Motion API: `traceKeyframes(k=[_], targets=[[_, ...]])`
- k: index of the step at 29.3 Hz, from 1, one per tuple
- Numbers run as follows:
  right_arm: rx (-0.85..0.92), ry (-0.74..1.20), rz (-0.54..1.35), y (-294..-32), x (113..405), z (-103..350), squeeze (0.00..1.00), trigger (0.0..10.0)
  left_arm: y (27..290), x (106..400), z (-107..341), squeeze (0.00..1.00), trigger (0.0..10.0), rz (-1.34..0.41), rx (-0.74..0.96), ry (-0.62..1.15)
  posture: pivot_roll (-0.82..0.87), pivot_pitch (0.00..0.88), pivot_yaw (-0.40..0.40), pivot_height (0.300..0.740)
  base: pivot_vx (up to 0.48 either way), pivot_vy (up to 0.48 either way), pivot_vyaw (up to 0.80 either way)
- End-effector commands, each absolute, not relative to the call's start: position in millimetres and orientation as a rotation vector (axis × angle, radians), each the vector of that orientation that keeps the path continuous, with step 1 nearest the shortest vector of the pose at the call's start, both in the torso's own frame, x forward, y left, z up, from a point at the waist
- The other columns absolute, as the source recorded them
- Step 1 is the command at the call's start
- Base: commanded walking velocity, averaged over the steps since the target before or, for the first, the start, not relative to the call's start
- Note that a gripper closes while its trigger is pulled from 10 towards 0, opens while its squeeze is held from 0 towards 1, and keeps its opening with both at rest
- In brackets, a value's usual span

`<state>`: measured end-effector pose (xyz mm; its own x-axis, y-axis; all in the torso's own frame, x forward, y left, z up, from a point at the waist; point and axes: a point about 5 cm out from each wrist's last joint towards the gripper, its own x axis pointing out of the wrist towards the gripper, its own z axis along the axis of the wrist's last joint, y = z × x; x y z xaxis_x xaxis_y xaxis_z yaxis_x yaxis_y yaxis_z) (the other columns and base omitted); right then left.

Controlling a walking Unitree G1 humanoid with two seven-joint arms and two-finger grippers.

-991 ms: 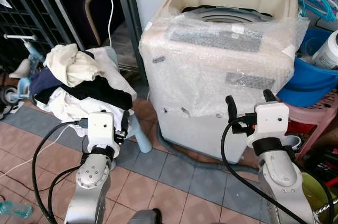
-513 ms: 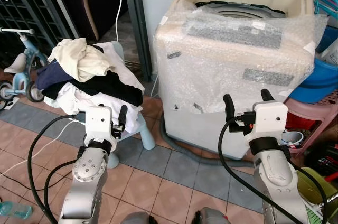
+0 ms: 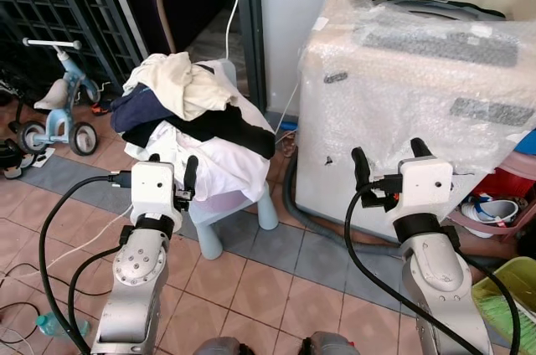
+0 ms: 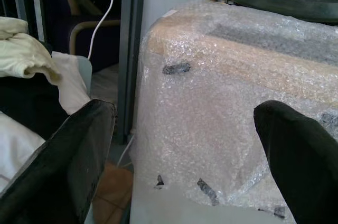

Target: Clothes washing

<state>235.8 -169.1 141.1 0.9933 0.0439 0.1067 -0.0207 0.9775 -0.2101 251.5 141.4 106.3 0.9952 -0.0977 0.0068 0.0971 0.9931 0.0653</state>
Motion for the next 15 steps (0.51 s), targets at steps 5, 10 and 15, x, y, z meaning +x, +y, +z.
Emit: traceKeyframes(k=[5,10,15], targets=[[-0.2,-0.132,0.043,-165.1,235.0,144.5,0.0,10.0,144.4,251.0,108.3,0.0,10.0,-0.119,0.074,-0.03,-0.05,0.063,0.072,0.74,0.359,0.0,0.72],[-0.196,-0.131,0.051,-163.2,235.8,143.9,0.0,10.0,143.2,252.5,107.6,0.0,10.0,-0.129,0.07,-0.031,-0.06,0.064,0.07,0.74,0.424,0.0,0.27],[-0.198,-0.13,0.063,-163.0,237.8,144.1,0.0,10.0,142.2,252.9,107.0,0.0,10.0,-0.129,0.062,-0.027,-0.06,0.062,0.068,0.74,0.464,0.0,0.0]])
